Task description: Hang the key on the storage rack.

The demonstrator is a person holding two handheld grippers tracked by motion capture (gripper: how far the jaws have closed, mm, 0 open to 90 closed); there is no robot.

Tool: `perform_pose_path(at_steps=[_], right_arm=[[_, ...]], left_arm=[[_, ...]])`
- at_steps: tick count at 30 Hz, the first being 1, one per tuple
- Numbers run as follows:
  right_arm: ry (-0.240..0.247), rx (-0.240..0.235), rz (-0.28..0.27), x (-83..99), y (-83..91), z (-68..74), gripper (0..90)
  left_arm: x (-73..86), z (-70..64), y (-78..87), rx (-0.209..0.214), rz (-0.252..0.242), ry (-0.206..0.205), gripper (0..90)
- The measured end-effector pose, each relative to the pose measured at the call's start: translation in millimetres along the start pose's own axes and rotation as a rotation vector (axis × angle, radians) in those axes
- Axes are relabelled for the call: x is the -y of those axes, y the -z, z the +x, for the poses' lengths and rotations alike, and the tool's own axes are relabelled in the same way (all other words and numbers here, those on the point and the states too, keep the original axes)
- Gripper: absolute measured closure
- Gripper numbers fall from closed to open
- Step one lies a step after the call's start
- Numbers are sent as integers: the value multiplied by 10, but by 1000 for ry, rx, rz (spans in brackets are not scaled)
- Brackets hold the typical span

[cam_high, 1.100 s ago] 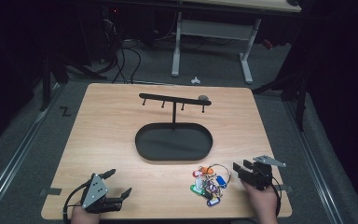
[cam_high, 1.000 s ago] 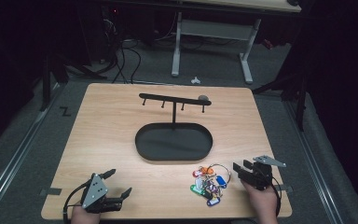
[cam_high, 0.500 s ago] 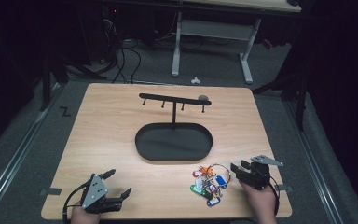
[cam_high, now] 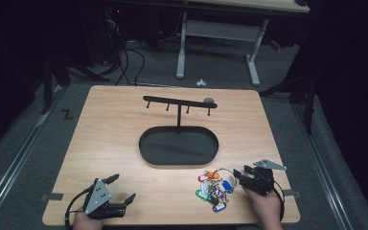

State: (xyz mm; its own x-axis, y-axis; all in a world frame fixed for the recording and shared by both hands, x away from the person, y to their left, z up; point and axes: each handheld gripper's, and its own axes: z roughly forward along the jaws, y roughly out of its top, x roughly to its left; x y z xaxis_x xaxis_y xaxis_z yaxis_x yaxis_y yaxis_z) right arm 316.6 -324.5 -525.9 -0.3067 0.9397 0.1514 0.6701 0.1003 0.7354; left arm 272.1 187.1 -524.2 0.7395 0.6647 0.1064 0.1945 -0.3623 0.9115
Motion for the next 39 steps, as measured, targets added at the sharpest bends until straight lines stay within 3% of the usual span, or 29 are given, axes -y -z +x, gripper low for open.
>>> perform_pose_path(at_steps=[10,28,31,36,39], right_arm=[[24,-24,5,-17,-16,92,439],[122,-77,10,-61,-49,367,439],[172,-80,-4,-90,-31,454,493],[189,-74,-1,-126,0,522,583],[225,-79,24,-180,46,551,619]], left_arm=[[1,1,-2,3,2,0,150],[3,2,-5,1,3,2,150],[4,3,-2,1,3,3,150],[4,4,0,0,3,3,150],[8,12,4,-4,3,6,150]])
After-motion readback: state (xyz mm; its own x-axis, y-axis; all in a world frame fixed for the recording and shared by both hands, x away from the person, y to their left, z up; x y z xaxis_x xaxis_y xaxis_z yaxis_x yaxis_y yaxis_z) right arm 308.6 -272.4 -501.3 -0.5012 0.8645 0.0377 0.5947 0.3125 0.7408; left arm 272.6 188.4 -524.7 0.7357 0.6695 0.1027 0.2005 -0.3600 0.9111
